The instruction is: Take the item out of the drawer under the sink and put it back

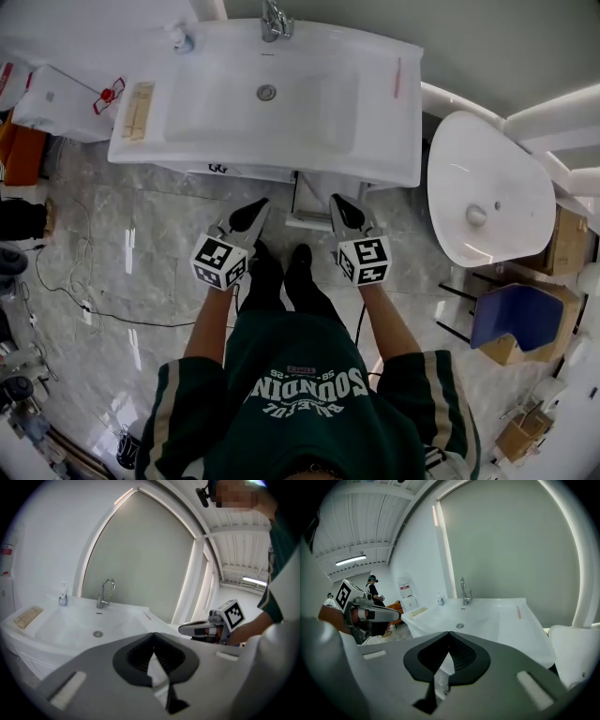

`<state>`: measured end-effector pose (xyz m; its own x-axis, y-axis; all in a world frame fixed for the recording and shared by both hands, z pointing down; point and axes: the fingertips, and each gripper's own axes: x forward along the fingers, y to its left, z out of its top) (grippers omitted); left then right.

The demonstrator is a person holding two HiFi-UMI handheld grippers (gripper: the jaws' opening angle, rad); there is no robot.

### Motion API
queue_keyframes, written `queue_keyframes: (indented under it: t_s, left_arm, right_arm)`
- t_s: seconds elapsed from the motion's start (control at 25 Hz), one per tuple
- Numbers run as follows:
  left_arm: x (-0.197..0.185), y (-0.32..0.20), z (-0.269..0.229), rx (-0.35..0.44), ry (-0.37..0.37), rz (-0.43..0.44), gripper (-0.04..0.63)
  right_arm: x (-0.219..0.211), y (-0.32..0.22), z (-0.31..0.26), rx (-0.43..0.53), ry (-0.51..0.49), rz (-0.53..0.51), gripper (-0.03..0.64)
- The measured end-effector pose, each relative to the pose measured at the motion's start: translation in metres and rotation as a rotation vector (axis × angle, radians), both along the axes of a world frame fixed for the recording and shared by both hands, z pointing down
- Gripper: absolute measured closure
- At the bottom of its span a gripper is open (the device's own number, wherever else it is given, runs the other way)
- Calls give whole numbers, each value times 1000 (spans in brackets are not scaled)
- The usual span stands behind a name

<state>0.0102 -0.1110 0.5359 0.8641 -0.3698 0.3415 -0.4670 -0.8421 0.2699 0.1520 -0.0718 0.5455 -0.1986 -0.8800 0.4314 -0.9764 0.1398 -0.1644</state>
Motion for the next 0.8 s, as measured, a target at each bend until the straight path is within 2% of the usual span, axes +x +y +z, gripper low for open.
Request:
queue_keyframes:
  t_s: [0.16,0.36,0.6,0.8]
  left_arm:
    - [-8,8,25,-46,-24,-13,545]
    - [-14,6,38,-67,-36,-19,545]
    - [-17,3,57,-92,-53,-28,545]
    - [-25,-4,79,-116,-79,-48,545]
  right_arm:
    - [-4,7,24,-42,0,-13,615]
    - [-8,4,56,-103,10,-47,614]
    - [-13,0,111,-238,53,-122,560]
    - [-11,-8,170,-346,81,-155,546]
